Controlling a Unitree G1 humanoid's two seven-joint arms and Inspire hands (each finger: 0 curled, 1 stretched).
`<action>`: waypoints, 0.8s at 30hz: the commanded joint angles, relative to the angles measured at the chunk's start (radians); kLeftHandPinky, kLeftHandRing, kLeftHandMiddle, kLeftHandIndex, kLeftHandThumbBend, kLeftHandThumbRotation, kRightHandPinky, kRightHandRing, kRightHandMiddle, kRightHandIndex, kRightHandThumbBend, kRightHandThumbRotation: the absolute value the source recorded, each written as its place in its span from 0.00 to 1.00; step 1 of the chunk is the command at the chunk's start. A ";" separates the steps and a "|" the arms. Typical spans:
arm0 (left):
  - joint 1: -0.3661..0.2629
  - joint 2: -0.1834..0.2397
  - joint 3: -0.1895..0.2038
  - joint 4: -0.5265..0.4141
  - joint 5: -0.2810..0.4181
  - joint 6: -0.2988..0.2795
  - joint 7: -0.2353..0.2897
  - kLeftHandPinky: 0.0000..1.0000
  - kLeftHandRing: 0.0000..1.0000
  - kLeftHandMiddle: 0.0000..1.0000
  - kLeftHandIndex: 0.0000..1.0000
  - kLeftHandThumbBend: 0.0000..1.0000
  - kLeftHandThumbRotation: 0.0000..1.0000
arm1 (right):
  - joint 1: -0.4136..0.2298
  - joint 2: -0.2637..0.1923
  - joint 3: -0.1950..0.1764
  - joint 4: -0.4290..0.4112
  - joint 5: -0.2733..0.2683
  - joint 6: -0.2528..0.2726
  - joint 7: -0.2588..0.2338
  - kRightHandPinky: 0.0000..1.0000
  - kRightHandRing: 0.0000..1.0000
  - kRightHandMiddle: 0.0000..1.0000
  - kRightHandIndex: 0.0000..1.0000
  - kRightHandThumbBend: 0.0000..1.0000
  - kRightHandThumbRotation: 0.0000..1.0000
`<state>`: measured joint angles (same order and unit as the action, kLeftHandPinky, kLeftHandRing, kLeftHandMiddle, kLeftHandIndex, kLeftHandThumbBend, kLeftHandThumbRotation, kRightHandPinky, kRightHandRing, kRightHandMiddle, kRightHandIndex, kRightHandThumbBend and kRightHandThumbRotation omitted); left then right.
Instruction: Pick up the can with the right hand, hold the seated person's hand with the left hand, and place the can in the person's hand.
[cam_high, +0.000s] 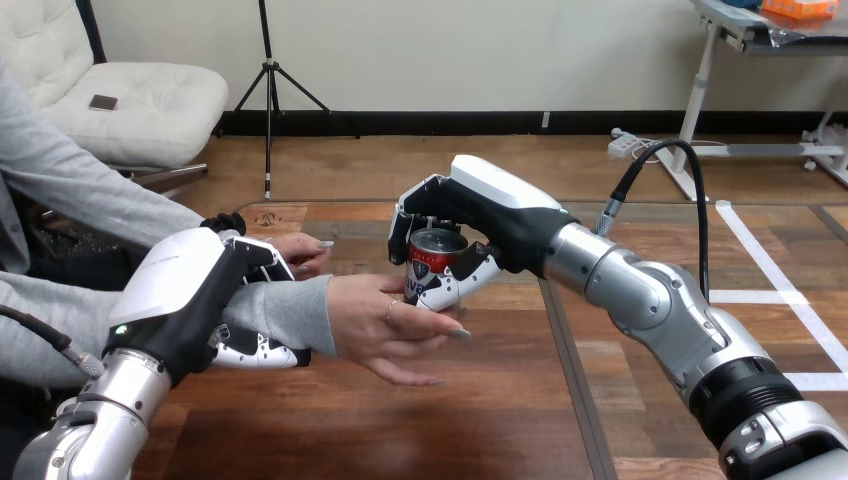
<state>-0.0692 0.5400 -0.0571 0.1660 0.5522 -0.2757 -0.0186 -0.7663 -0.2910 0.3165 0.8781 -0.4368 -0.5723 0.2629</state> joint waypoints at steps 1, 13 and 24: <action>-0.097 -0.006 0.016 -0.045 -0.023 -0.016 0.022 0.31 0.36 0.41 0.44 0.73 0.00 | -0.037 -0.001 -0.027 -0.072 0.032 0.004 -0.006 0.35 0.41 0.45 0.50 0.84 0.30; -0.096 -0.004 0.016 -0.045 -0.021 -0.015 0.020 0.31 0.36 0.42 0.44 0.73 0.00 | -0.028 -0.017 -0.024 -0.094 0.022 0.025 -0.014 0.42 0.48 0.52 0.55 0.93 0.67; -0.091 -0.004 0.016 -0.053 -0.024 -0.007 0.011 0.32 0.36 0.42 0.44 0.73 0.00 | -0.022 -0.019 -0.030 -0.096 0.032 0.021 -0.023 0.45 0.51 0.54 0.56 0.99 0.87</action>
<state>-0.0692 0.5399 -0.0555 0.1659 0.5509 -0.2756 -0.0187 -0.7605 -0.3133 0.3165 0.8290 -0.4349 -0.5382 0.2631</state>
